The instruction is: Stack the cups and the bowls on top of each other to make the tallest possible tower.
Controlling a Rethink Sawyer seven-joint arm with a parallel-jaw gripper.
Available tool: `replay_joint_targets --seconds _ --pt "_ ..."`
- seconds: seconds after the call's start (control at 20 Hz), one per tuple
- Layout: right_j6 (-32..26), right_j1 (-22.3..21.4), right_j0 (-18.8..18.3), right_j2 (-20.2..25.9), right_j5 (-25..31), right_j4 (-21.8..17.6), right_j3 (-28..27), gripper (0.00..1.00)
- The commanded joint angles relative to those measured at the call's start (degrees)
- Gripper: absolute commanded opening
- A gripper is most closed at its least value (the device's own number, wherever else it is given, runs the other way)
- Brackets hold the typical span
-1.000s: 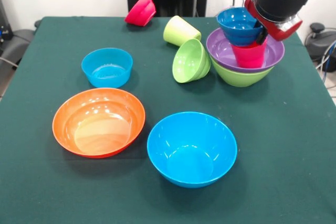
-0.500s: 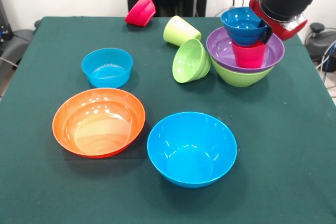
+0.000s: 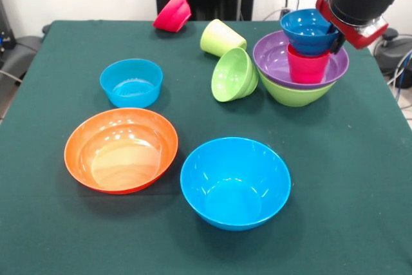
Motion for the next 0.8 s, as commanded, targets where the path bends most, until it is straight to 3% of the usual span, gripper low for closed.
replay_joint_targets --seconds 0.05,0.75,0.8 --pt "10.4 0.7 0.2 5.4 -5.4 1.4 2.2 0.0" --pt "7.2 3.1 -0.4 0.7 -6.4 -4.0 -0.2 0.0" --pt "7.0 2.9 -0.1 0.6 -6.9 -3.8 0.3 1.0"
